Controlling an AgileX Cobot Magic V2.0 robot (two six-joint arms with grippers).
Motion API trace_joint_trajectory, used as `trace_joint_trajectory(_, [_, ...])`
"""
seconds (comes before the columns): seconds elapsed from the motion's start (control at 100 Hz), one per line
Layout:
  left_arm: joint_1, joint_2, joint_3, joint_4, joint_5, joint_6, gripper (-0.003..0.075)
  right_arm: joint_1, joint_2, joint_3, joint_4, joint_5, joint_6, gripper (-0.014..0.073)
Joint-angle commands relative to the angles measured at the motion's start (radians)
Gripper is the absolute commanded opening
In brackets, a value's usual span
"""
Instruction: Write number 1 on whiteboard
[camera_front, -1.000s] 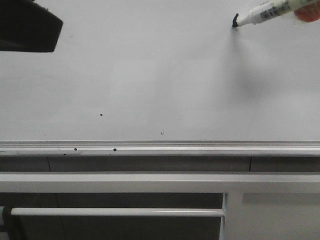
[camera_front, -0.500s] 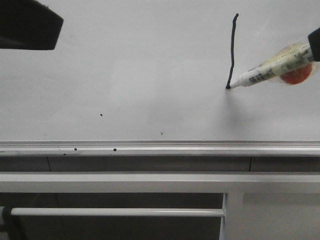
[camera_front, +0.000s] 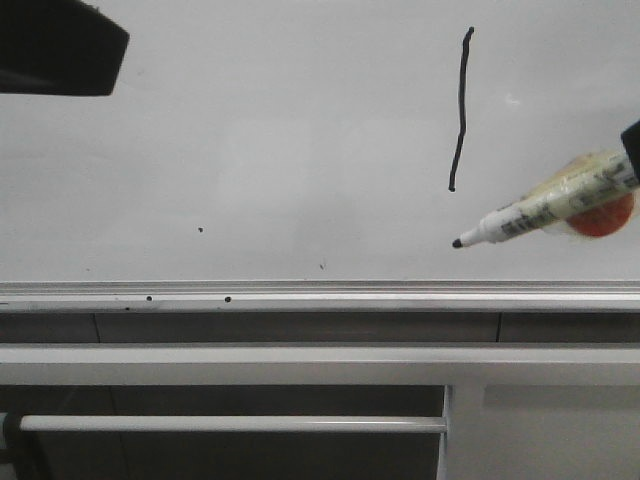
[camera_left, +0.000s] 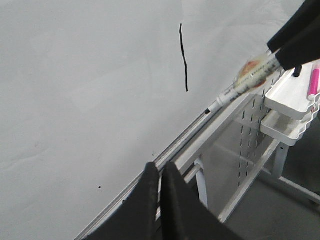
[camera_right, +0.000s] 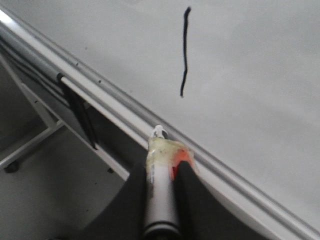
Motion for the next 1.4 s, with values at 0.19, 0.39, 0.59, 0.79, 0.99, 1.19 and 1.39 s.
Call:
trace_joint_trajectory(0.19, [-0.008,0.015,-0.026,0.133,-0.211,0.077,0.0134,0.016,-0.008,-0.15,0.041,0.183,0.0,-0.0053])
trace_joint_trajectory(0.39, [-0.008,0.077,-0.026,0.152,-0.211,0.077,0.0424,0.016,0.016,-0.228,0.047,0.249,0.0,-0.0053])
trace_joint_trajectory(0.59, [-0.008,0.151,-0.042,0.201,-0.205,0.121,0.0419,0.016,0.108,-0.294,0.08,0.299,0.0,-0.0053])
trace_joint_trajectory(0.79, [-0.008,0.231,-0.091,0.206,-0.095,0.136,0.0419,0.064,0.165,-0.342,0.128,0.269,-0.002,-0.0053])
trace_joint_trajectory(0.99, [-0.008,0.274,-0.11,0.23,-0.068,0.136,0.0419,0.176,0.196,-0.342,0.144,0.189,-0.002,-0.0052])
trace_joint_trajectory(1.19, [-0.008,0.293,-0.11,0.23,-0.049,0.136,0.0419,0.225,0.203,-0.342,0.146,0.124,0.0,-0.0051])
trace_joint_trajectory(1.39, [-0.008,0.293,-0.11,0.23,-0.031,0.136,0.0419,0.225,0.203,-0.342,0.146,0.124,0.0,-0.0051])
